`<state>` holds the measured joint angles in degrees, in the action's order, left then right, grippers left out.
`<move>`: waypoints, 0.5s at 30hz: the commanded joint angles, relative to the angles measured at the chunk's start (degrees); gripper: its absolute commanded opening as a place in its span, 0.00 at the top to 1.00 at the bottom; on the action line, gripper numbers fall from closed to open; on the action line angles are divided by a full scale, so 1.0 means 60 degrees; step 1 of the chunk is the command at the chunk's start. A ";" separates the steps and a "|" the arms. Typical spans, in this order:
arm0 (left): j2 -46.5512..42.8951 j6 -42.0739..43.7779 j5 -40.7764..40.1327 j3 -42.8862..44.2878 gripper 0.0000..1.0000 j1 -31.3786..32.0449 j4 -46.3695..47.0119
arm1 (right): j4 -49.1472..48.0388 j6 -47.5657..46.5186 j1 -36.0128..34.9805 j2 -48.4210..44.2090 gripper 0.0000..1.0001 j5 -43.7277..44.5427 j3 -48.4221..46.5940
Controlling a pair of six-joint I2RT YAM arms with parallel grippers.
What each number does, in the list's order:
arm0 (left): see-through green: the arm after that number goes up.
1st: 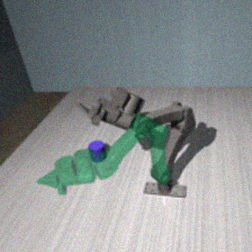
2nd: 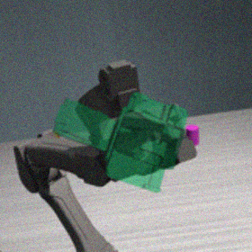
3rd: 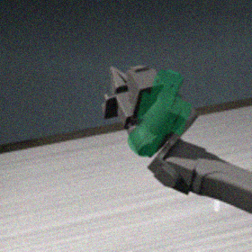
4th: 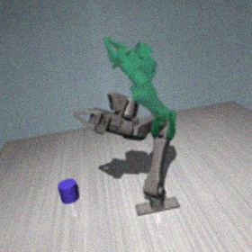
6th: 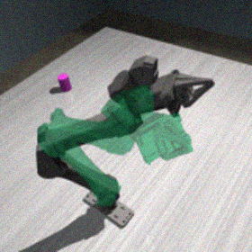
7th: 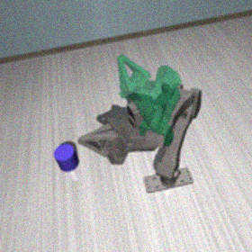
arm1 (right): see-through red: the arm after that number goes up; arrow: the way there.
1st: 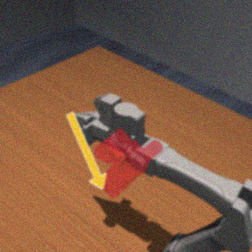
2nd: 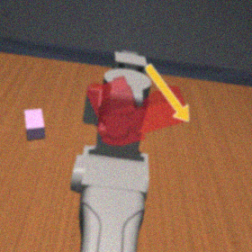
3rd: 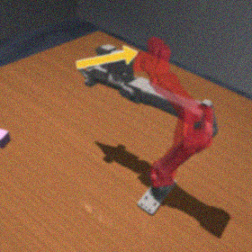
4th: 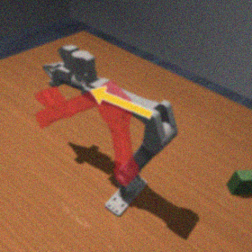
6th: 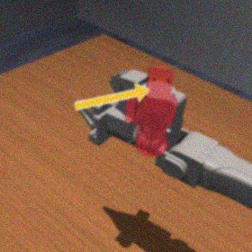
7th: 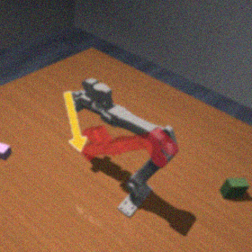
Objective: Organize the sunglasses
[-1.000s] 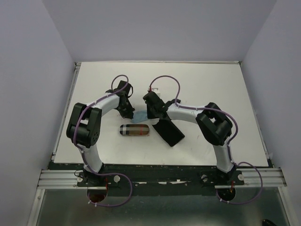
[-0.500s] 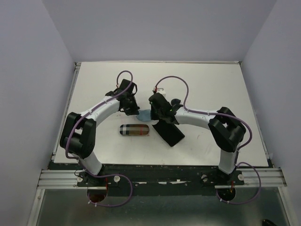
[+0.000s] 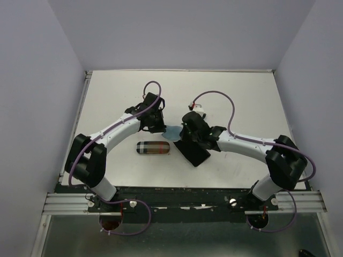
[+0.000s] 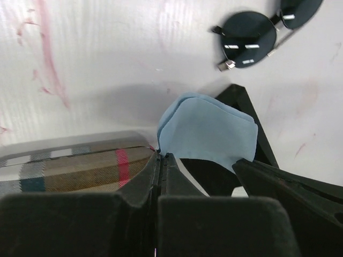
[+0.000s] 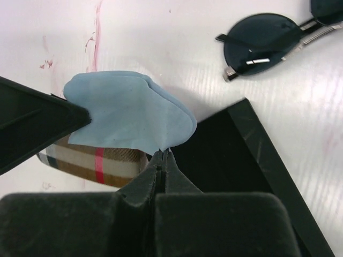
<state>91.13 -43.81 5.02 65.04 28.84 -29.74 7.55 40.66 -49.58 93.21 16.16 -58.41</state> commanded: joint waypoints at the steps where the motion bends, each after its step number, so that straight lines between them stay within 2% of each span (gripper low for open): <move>1: -0.0247 0.0388 0.0028 0.0381 1.00 0.0714 -0.0127 | 0.0630 0.1160 -0.0159 -0.1148 0.99 0.0631 0.0988; 7: 0.0089 0.0461 -0.0089 0.0440 1.00 0.1360 -0.0302 | 0.0719 0.2010 -0.0437 -0.2145 0.99 0.0777 0.2146; 15: 0.0850 0.0622 -0.0470 0.1084 1.00 0.2034 -0.0756 | 0.0704 0.2656 -0.0554 -0.2659 0.99 0.0968 0.2997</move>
<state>93.41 -41.45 4.54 68.07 39.38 -31.73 10.68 53.21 -52.47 78.96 19.00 -42.04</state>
